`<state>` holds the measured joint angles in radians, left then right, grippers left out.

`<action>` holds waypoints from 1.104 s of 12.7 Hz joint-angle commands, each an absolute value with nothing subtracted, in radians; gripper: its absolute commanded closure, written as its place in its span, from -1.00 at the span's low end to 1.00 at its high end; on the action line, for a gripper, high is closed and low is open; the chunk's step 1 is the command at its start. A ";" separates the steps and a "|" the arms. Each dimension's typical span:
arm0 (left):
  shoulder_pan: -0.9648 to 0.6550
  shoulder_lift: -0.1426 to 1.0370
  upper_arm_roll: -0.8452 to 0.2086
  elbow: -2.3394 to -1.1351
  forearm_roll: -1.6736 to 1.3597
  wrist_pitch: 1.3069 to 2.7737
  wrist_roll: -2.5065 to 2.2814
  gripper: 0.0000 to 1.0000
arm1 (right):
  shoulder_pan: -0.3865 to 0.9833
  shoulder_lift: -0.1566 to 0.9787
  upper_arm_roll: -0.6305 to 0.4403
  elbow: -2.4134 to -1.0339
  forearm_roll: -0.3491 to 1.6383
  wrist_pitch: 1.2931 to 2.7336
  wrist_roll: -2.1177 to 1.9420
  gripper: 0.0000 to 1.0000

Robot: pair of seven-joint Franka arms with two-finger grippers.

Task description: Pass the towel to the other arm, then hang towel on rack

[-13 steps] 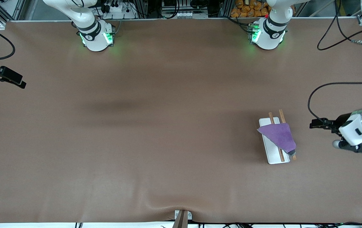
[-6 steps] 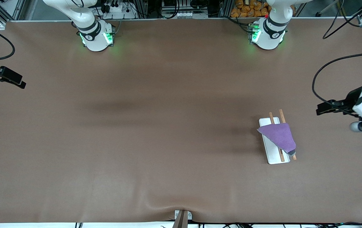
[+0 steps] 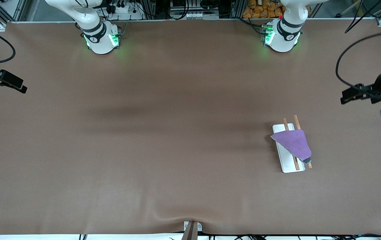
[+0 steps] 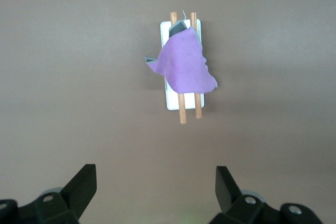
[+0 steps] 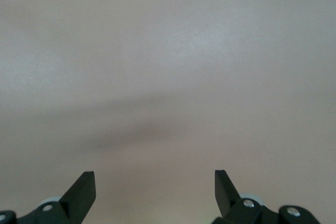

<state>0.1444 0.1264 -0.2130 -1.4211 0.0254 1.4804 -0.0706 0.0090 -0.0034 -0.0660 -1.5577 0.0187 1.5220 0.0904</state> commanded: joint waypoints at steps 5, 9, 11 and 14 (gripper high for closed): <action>0.031 -0.046 -0.118 -1.589 -0.002 1.488 -0.083 -1.00 | 0.005 0.006 -0.071 -1.542 0.029 1.519 0.094 -1.00; 0.025 -0.095 -0.115 -1.646 -0.002 1.486 -0.089 -1.00 | 0.003 0.006 -0.071 -1.543 0.029 1.516 0.094 -1.00; 0.011 -0.106 -0.112 -1.649 -0.002 1.480 -0.135 -1.00 | 0.003 0.006 -0.072 -1.543 0.029 1.517 0.094 -1.00; 0.006 -0.092 -0.097 -1.637 0.002 1.460 -0.132 -1.00 | 0.003 0.006 -0.072 -1.546 0.031 1.516 0.095 -1.00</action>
<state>0.0211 -0.0741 -0.1176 -1.6183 0.0140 1.4680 -0.1182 0.0088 -0.0010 -0.0736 -1.5577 0.0187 1.5220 0.0904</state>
